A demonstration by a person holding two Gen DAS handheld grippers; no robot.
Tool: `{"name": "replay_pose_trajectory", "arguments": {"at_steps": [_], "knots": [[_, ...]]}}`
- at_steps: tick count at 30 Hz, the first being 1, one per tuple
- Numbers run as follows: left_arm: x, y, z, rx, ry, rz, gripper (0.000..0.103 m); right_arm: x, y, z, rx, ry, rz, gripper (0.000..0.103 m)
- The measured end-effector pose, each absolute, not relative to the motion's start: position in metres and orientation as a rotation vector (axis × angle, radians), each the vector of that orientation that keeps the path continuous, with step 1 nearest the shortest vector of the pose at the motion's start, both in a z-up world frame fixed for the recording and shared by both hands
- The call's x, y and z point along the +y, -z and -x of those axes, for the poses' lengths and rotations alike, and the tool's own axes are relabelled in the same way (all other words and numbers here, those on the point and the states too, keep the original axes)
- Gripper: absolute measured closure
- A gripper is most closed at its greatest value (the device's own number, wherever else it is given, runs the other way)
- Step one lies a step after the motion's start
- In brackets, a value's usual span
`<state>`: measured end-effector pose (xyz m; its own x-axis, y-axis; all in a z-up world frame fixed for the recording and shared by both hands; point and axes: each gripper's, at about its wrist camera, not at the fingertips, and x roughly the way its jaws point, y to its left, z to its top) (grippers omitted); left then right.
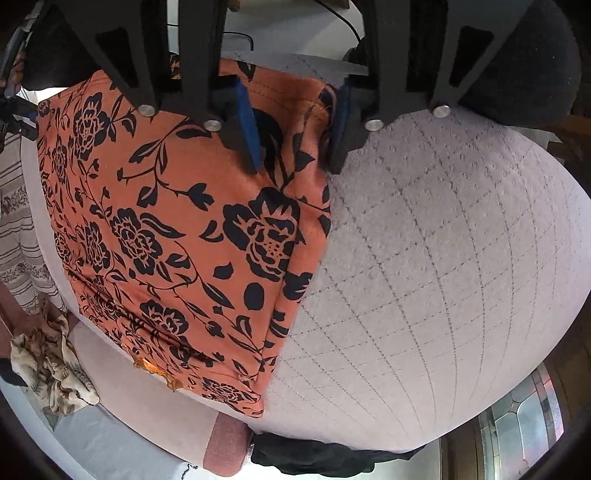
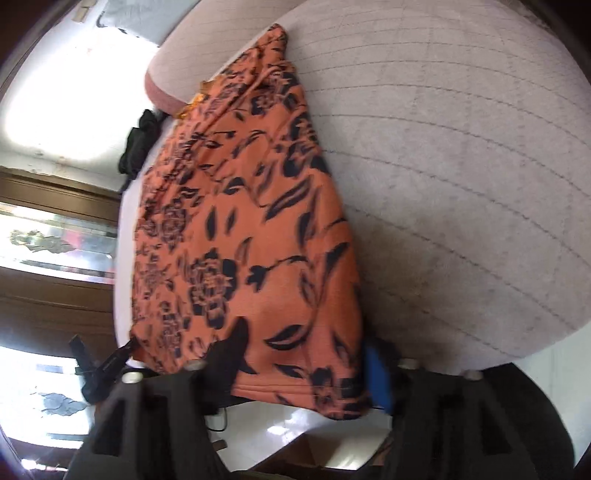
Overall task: Fold small clothes
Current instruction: 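Grasp the blouse hem with the left gripper while the right gripper grasps the hem, then lift the hem with both grippers and fold it over toward the collar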
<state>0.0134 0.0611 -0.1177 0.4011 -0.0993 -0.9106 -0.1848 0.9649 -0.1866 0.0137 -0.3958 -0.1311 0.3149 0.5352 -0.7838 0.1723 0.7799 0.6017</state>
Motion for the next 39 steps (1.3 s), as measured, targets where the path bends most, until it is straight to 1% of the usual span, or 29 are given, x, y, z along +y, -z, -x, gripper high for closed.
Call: {"name": "replay_pose_trajectory", "arguments": {"at_steps": [2, 4, 5, 6, 7, 8, 12, 17, 19, 22, 27, 31, 34, 39], "knots": [[0.056, 0.119, -0.016, 1.161, -0.064, 0.252, 0.056, -0.389, 0.131, -0.018, 1.271, -0.255, -0.63, 0.035], [0.05, 0.119, -0.017, 1.148, -0.069, 0.195, 0.073, -0.386, 0.131, -0.021, 1.283, -0.249, -0.595, 0.044], [0.049, 0.118, -0.019, 1.147, -0.054, 0.188, 0.088, -0.389, 0.131, -0.022, 1.289, -0.231, -0.579, 0.061], [0.051, 0.118, -0.021, 1.149, -0.039, 0.197, 0.095, -0.393, 0.133, -0.022, 1.293, -0.216, -0.581, 0.076], [0.052, 0.117, -0.022, 1.151, -0.038, 0.204, 0.095, -0.399, 0.134, -0.021, 1.295, -0.209, -0.594, 0.083], [0.053, 0.117, -0.022, 1.152, -0.036, 0.205, 0.095, -0.403, 0.136, -0.019, 1.296, -0.204, -0.603, 0.093], [0.052, 0.111, -0.023, 1.144, -0.022, 0.218, 0.097, -0.405, 0.131, -0.015, 1.274, -0.212, -0.608, 0.096], [0.056, 0.082, -0.017, 1.063, 0.007, 0.258, 0.097, -0.407, 0.102, -0.012, 1.173, -0.259, -0.665, 0.097], [0.056, 0.09, -0.021, 1.089, 0.005, 0.245, 0.097, -0.407, 0.1, -0.013, 1.166, -0.265, -0.663, 0.097], [0.062, 0.113, -0.026, 1.172, -0.019, 0.266, 0.097, -0.409, 0.119, -0.014, 1.208, -0.255, -0.707, 0.097], [0.068, 0.102, -0.033, 1.127, 0.018, 0.284, 0.097, -0.41, 0.112, -0.018, 1.176, -0.286, -0.749, 0.097], [0.075, 0.125, -0.033, 1.175, 0.002, 0.329, 0.097, -0.408, 0.122, -0.029, 1.206, -0.285, -0.749, 0.097], [0.072, 0.109, -0.04, 1.151, 0.018, 0.327, 0.097, -0.41, 0.13, -0.029, 1.228, -0.284, -0.783, 0.097], [0.062, 0.064, -0.069, 1.037, 0.087, 0.3, 0.097, -0.411, 0.104, -0.046, 1.148, -0.344, -0.81, 0.097]]}}
